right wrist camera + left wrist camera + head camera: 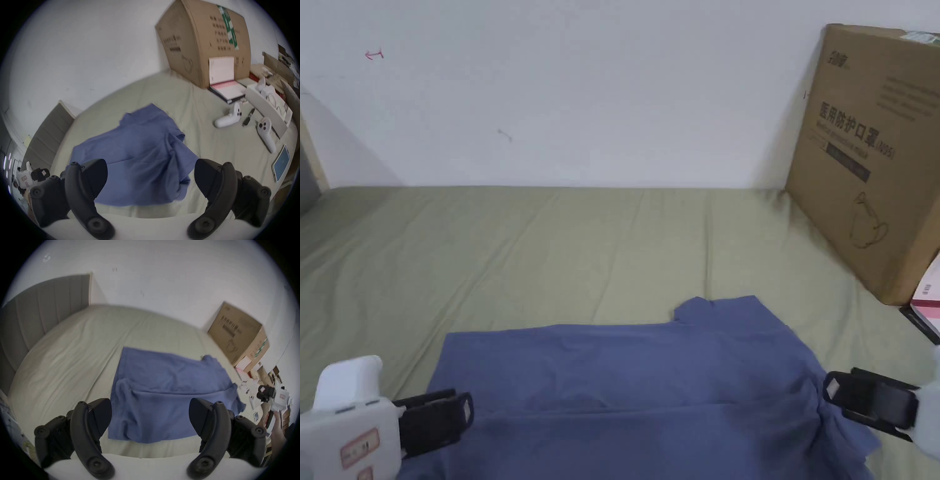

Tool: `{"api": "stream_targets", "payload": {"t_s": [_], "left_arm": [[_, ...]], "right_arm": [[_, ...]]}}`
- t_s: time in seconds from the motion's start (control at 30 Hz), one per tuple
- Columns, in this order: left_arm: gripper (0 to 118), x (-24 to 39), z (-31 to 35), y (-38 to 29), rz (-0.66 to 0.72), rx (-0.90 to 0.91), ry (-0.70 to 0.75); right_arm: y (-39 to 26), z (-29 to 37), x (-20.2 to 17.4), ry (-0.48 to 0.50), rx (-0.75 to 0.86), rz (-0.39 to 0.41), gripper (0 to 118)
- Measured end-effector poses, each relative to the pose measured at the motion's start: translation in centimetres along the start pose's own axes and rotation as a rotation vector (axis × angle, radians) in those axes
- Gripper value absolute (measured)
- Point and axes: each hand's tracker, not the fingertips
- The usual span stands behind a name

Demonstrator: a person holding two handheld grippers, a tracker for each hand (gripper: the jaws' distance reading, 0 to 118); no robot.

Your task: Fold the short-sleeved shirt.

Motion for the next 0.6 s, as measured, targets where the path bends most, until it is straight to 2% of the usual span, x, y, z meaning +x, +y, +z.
{"api": "stream_targets", "payload": {"t_s": [0.07,0.1,0.13,0.17,0.2,0.23,0.3,0.43,0.53,0.6], "left_arm": [[96,0.7,2.5,-1.5,0.026,0.073,-0.036],[82,0.1,3.0,-2.4,0.030,0.114,-0.037],[62,0.3,3.9,-3.1,0.032,0.135,-0.018],[33,0.6,5.0,-3.9,0.030,0.158,0.002],[0,0.9,5.8,-4.5,0.019,0.166,0.028],[0,0.7,6.3,-5.1,-0.007,0.180,0.079],[0,0.3,7.3,-5.2,-0.023,0.178,0.025],[0,-0.4,7.5,-3.1,-0.057,0.148,0.097],[0,-2.2,3.6,-0.4,0.016,-0.141,0.088],[0,-4.2,-0.6,0.1,0.066,-0.317,0.040]], "right_arm": [[-1.5,2.5,-1.3,0.050,0.060,0.043,105],[-2.3,3.7,-2.0,0.072,0.092,0.073,94],[-3.1,4.8,-3.2,0.091,0.124,0.103,73],[-3.8,5.7,-3.9,0.098,0.159,0.126,40],[-4.3,6.3,-4.5,0.101,0.175,0.144,1],[-4.8,6.8,-4.8,0.115,0.190,0.150,0],[-5.3,7.1,-4.9,0.199,0.189,0.132,0],[-5.2,7.4,-5.5,0.238,0.190,0.129,0],[-4.5,7.2,-5.9,0.249,0.184,0.118,0],[-4.2,6.9,-5.9,0.263,0.168,0.066,0]]}}
